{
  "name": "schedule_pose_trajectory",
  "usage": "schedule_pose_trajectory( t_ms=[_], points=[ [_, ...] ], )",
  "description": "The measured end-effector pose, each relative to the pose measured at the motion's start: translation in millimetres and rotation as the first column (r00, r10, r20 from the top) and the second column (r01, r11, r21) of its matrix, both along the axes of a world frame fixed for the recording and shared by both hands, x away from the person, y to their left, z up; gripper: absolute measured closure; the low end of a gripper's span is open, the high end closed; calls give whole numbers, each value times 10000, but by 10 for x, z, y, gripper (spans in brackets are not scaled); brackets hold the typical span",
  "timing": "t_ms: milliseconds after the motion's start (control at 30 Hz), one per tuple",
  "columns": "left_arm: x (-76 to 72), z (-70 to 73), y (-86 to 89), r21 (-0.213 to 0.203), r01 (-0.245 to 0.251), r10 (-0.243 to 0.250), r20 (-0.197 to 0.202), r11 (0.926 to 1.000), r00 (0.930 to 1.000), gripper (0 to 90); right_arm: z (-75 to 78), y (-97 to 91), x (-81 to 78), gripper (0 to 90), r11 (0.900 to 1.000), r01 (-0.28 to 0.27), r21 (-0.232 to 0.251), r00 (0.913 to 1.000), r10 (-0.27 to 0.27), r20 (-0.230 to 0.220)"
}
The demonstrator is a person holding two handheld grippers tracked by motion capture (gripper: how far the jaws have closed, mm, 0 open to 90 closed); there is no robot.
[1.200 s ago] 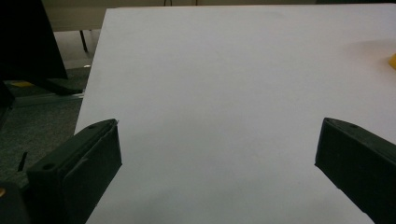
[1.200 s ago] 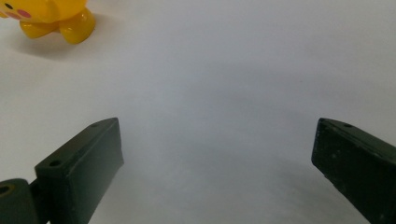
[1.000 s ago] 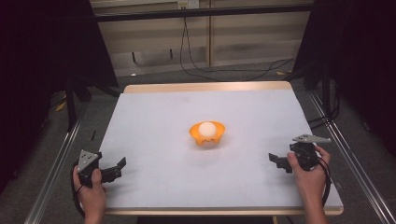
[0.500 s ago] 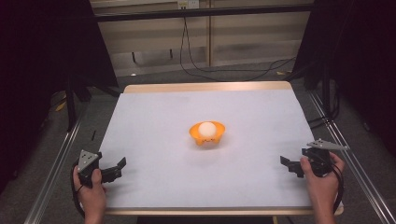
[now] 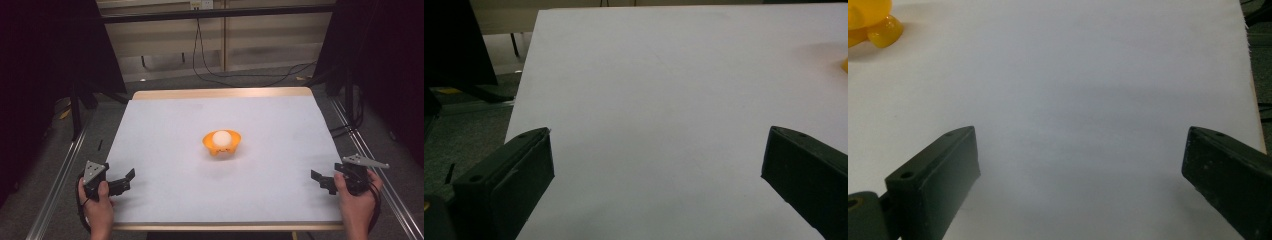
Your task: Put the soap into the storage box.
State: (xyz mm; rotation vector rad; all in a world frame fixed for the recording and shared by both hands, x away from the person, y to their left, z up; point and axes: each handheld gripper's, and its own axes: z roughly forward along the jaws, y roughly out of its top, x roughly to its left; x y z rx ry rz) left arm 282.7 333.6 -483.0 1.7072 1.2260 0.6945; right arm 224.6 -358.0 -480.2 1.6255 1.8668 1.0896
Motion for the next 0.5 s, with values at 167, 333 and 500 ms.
schedule_pose_trajectory(
  t_ms=[167, 333, 500],
  points=[
    [0, 0, 0, -7, -1, 1, 0, 10000, 10000, 3, -6, -79, -71, 18, 9998, 185, 76, 9998, -186, 36],
    [-1, 1, 0, 40, -5, 5, 19, 10000, 10000, 3, -4, -157, -141, 18, 9992, 317, 254, 9994, -319, 104],
    [-3, 0, -2, 21, 0, 0, 37, 10000, 10000, 3, -9, -186, -192, 18, 9993, 260, 262, 9996, -264, 130]
  ],
)
